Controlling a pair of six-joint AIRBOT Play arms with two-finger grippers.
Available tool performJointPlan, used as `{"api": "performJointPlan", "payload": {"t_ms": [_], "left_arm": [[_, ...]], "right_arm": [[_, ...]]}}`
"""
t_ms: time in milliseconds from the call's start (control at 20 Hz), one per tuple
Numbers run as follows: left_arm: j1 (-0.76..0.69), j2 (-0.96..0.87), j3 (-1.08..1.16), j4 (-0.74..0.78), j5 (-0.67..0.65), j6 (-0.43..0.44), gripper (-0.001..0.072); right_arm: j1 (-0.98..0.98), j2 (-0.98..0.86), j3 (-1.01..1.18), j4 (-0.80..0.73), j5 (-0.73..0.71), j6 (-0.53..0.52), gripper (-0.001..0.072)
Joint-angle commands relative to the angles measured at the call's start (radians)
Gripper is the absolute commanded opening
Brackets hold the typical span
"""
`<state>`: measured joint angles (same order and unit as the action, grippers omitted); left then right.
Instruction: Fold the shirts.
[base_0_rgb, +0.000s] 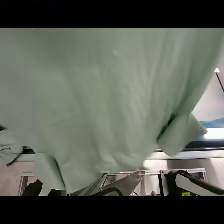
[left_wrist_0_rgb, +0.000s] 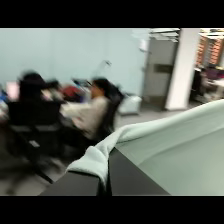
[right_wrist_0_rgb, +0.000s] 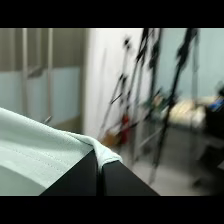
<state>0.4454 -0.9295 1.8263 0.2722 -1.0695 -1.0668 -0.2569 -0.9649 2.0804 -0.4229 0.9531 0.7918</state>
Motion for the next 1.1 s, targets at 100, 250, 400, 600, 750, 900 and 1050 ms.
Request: {"api": "performJointPlan", "payload": {"t_ms": [100,250,400,600,750,900,1050], "left_arm": [[-0.343,-0.375,-0.224,0.262,0.019,0.037,0.0016],[-0.410,-0.656,-0.264,0.298,0.066,0.037,0.0016],[-0.403,-0.916,-0.187,0.294,-0.025,0.037,0.0016],[-0.394,-1.085,-0.038,0.340,-0.085,0.021,0.0016],[-0.358,-1.135,0.076,0.450,-0.078,-0.061,0.0016],[-0.297,-1.159,0.149,0.468,-0.102,-0.069,0.0016],[-0.250,-1.159,0.156,0.470,-0.129,-0.076,0.0016]], "right_arm": [[0.153,-0.374,-0.184,0.008,0.057,-0.034,0.0014],[0.192,-0.623,-0.183,0.005,0.003,0.051,0.0014],[0.193,-0.790,-0.183,0.003,0.037,0.171,0.0120],[0.121,-0.810,-0.182,-0.112,0.286,0.349,0.0384],[0.008,-0.731,-0.183,-0.202,0.466,0.467,0.0383],[-0.037,-0.634,-0.235,-0.399,0.588,0.575,0.0355],[-0.031,-0.461,-0.478,-0.579,0.642,0.639,0.0356]]}}
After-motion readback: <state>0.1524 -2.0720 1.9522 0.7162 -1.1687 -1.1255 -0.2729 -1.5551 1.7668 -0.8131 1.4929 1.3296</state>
